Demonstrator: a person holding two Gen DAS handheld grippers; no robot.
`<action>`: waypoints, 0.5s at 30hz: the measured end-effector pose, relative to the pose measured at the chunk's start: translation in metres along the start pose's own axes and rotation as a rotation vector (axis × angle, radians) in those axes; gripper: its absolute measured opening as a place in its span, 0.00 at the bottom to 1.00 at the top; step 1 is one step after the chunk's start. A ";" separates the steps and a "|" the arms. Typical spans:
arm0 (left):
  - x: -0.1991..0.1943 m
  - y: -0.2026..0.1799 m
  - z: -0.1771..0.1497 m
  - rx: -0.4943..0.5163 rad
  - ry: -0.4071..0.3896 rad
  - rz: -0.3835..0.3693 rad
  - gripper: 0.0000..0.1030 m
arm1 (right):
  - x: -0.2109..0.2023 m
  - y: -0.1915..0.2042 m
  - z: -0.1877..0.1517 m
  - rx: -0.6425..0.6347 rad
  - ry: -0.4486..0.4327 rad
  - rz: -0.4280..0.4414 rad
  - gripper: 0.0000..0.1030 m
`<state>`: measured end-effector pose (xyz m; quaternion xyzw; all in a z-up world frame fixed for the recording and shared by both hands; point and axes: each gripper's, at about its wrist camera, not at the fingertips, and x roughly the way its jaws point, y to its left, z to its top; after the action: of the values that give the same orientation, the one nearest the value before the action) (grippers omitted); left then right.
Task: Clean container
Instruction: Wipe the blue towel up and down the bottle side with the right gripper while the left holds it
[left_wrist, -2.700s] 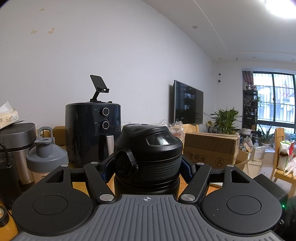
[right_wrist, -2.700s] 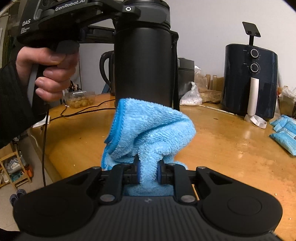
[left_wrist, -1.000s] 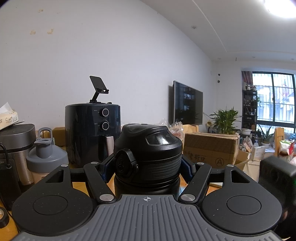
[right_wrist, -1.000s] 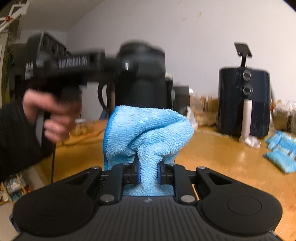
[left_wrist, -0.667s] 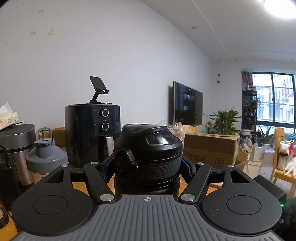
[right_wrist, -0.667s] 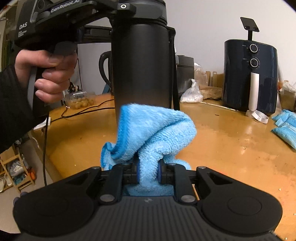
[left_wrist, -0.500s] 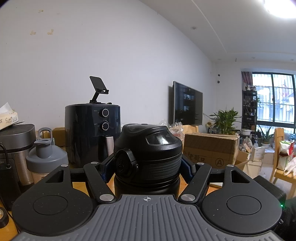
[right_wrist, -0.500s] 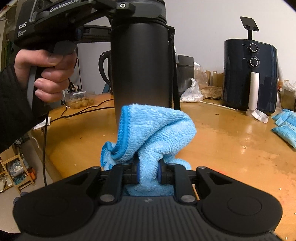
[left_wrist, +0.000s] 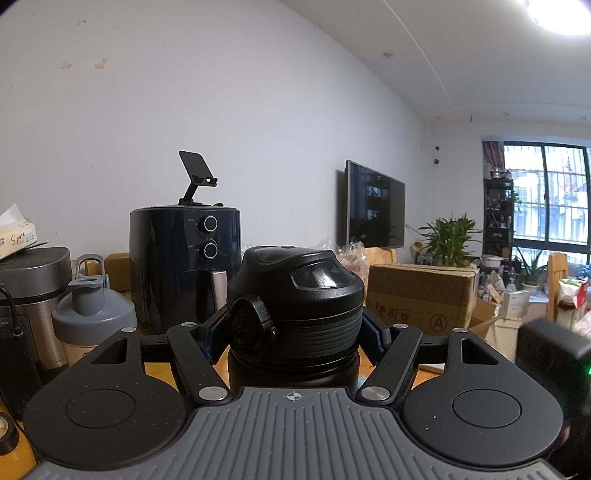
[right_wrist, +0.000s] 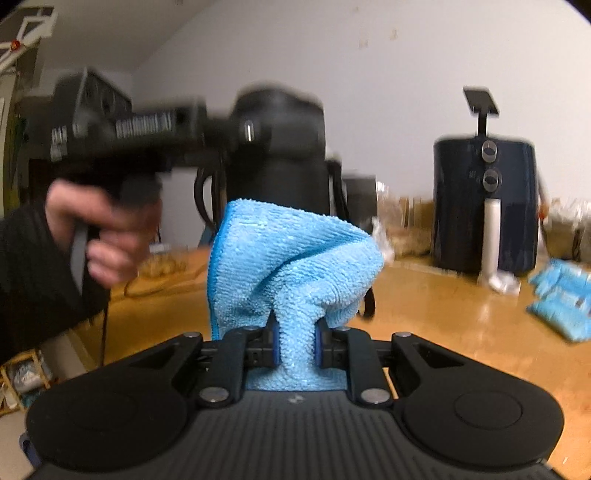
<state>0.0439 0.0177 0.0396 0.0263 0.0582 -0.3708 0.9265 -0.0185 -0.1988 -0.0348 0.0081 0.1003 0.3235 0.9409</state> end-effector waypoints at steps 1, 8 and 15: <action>0.000 0.000 0.000 0.002 0.000 0.001 0.66 | -0.003 0.001 0.005 -0.002 -0.018 -0.001 0.11; 0.000 -0.001 -0.001 0.006 0.002 0.009 0.66 | -0.016 0.005 0.037 0.006 -0.131 -0.006 0.11; 0.001 0.001 -0.001 0.001 -0.005 0.004 0.66 | -0.015 0.003 0.038 0.014 -0.139 -0.004 0.12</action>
<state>0.0453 0.0174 0.0383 0.0258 0.0560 -0.3691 0.9274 -0.0250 -0.2036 0.0058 0.0371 0.0370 0.3193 0.9462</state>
